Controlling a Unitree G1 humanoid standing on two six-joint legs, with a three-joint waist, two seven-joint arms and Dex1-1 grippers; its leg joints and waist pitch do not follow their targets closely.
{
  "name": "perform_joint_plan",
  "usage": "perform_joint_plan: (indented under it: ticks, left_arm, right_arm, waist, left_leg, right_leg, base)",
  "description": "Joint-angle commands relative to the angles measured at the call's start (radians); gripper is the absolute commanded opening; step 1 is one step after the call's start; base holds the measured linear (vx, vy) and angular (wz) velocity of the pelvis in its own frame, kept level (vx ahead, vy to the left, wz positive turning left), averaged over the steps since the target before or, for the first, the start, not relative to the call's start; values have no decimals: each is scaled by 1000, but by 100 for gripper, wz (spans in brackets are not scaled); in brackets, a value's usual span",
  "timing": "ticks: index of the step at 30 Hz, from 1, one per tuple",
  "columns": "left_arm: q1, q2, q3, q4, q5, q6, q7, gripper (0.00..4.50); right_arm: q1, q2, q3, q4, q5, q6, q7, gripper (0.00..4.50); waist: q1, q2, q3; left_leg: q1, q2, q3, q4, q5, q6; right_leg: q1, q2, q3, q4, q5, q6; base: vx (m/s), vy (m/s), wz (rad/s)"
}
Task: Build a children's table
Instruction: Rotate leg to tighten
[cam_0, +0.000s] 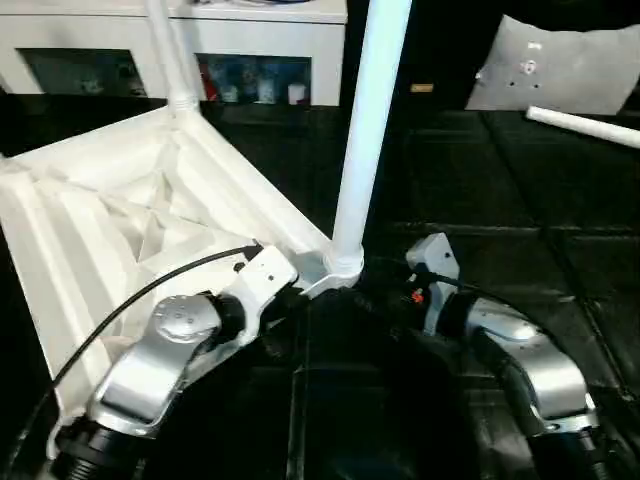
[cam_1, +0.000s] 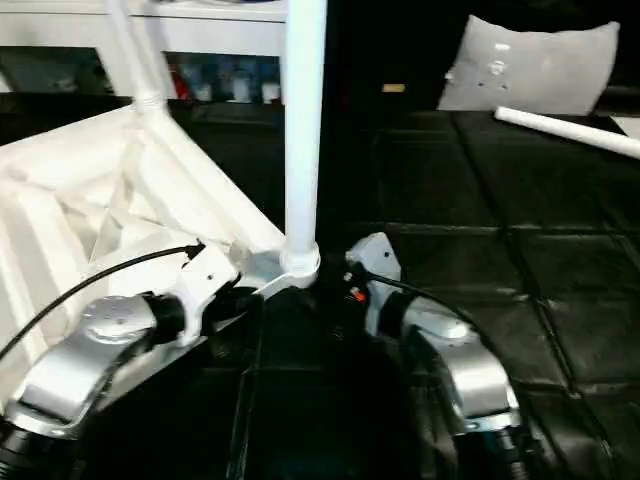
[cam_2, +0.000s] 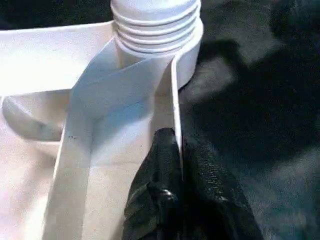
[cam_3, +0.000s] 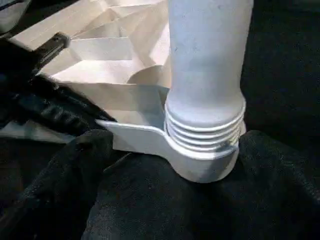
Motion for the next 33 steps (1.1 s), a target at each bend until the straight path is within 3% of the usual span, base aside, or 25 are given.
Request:
perform_joint_plan:
  ticks: [1,5,9,11,14,19,25,26,33]
  left_arm:
    - [-10,29,-12,-14,-16,-65,-83,0]
    - [-19,110,-48,21,-24,-165,-211,0]
    - [-22,126,-59,28,-28,-188,-247,0]
    - [-47,159,-95,57,-38,-256,-345,0]
    - [-57,165,-107,66,-37,-276,-371,0]
    - [-84,169,-131,96,-34,-331,-432,0]
    - [-108,165,-148,128,-27,-367,-457,0]
    - [-110,164,-153,137,-22,-377,-462,0]
    - [-109,167,-157,152,-18,-398,-475,0]
  right_arm:
    - [-16,-30,-2,9,9,-27,50,446]
    - [-42,-96,31,35,17,-64,172,446]
    - [-49,-113,47,43,19,-76,215,446]
    - [-90,-157,101,100,-2,-143,317,446]
    - [-106,-167,118,121,-11,-164,348,446]
    - [-153,-165,141,185,-15,-205,411,446]
    - [-186,-168,172,231,-11,-232,466,384]
    - [-191,-168,180,242,-15,-243,477,372]
    - [-213,-161,187,288,-23,-264,507,320]
  waist:
    - [2,3,-77]
    - [13,1,-76]
    - [23,3,-78]
    - [30,-1,-78]
    - [35,-2,-78]
    - [37,-5,-81]
    - [38,-5,-82]
    - [38,0,-81]
    - [36,-3,-79]
  left_leg:
    - [-8,56,-16,-54,20,153]
    - [-6,57,-16,-55,20,157]
    - [-4,64,-15,-55,25,155]
    - [-2,65,-15,-55,30,159]
    - [1,69,-13,-54,29,152]
    - [-4,71,-15,-53,43,152]
    - [-7,69,-14,-52,28,144]
    - [-8,70,-14,-52,29,143]
    - [-9,69,-14,-53,22,139]
  right_leg:
    - [70,-116,73,-74,-276,-77]
    - [68,-117,73,-73,-278,-83]
    - [67,-121,75,-67,-261,-98]
    - [65,-122,75,-64,-251,-108]
    - [62,-125,79,-62,-250,-115]
    - [67,-127,78,-54,-216,-130]
    - [69,-126,76,-57,-237,-122]
    - [69,-126,76,-57,-231,-125]
    - [70,-126,75,-57,-228,-132]
  base:
    - [0,0,0]
    - [0,0,0]
    - [0,0,0]
    - [0,0,0]
    - [0,0,0]
    - [0,0,0]
    - [0,0,0]
    - [0,0,0]
    - [0,0,0]
